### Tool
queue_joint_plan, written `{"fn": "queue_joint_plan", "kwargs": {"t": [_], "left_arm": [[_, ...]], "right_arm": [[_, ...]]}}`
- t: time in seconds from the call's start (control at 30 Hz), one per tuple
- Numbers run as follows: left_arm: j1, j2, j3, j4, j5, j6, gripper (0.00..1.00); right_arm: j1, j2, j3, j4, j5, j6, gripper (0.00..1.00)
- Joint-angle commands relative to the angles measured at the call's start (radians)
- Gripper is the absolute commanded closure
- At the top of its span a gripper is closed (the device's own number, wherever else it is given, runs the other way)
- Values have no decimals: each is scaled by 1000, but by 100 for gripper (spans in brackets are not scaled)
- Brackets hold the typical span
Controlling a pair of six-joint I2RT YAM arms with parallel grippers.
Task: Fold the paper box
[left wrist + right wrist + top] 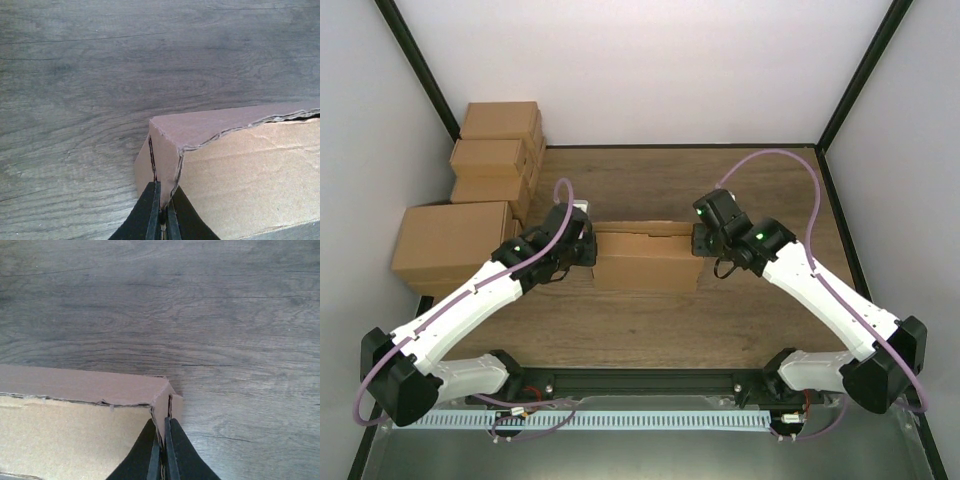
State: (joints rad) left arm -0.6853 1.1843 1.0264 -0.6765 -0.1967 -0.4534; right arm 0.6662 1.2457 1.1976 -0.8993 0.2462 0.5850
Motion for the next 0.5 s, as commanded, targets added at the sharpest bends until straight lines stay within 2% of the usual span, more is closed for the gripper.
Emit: {"fn": "queue_joint_plan", "kwargs": {"t": [0.0,0.47], "left_arm": [[-10,-3,-22,-57,28,-4,96],[-9,-22,-57,-44,52,-14,96]], "right_arm": [[15,39,-31,-199,111,28,99],[97,54,-112,-195,86,116,99]]}}
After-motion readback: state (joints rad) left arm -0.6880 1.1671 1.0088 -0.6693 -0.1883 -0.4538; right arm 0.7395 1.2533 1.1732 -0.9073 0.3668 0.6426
